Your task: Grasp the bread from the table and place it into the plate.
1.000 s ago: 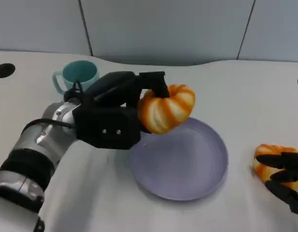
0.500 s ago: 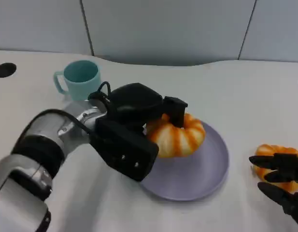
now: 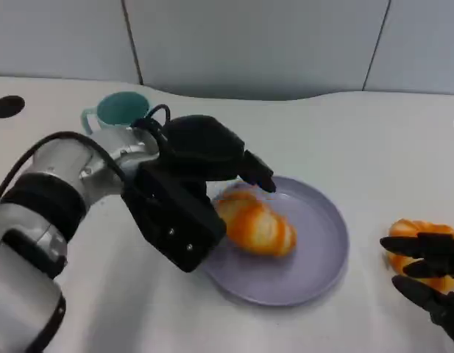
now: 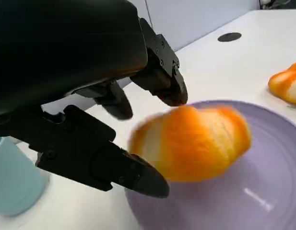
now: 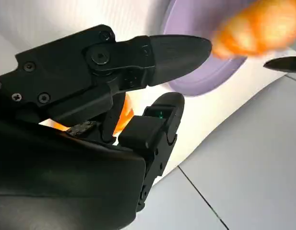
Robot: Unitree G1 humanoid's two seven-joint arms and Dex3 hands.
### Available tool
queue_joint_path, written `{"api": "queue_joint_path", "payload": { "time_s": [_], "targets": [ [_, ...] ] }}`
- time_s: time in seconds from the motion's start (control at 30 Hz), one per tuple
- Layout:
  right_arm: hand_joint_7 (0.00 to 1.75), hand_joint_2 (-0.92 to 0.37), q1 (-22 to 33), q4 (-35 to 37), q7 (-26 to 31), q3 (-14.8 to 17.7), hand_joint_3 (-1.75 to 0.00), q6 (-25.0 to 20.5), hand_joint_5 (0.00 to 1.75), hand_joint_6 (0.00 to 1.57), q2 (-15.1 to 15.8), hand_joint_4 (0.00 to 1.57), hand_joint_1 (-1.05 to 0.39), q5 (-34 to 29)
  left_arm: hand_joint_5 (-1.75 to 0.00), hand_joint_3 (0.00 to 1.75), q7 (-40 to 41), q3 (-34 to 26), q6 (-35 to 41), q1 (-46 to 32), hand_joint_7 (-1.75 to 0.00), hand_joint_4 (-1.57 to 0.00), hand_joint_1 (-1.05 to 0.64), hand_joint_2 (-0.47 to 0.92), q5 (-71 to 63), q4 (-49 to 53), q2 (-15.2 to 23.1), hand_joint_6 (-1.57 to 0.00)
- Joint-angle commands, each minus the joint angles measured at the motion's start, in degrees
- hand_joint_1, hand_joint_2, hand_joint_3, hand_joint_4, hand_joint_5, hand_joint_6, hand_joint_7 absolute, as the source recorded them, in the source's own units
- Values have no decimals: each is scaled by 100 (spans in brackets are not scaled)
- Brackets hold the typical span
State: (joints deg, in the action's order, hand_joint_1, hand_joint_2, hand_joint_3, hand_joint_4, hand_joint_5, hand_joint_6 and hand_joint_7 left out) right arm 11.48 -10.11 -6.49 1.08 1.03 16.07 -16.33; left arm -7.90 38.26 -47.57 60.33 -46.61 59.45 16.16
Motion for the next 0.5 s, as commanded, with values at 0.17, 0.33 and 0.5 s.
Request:
{"api": "queue_joint_path", "payload": {
  "time_s": [0.17,0.33,0.5],
  "targets": [
    [0,-92,-43,-54,47,14,-34,-37,57,82,-7,68,-24,30,-12,17,-568,-19,-31,136,0,-3,-88,92,98,-52,83,-26],
    [0,-92,-34,-47,25,20,-34,10,57,82,8,68,-23,60,-6,18,-779,-81,-25,124,0,0,-91,92,204,-129,98,-21],
    [0,-92,-21,-80,32,26,-34,-83,58,82,-6,69,-24,44,-6,13,-856,-407,34,19,-1,-3,-87,92,631,-174,182,-23]
  ]
}}
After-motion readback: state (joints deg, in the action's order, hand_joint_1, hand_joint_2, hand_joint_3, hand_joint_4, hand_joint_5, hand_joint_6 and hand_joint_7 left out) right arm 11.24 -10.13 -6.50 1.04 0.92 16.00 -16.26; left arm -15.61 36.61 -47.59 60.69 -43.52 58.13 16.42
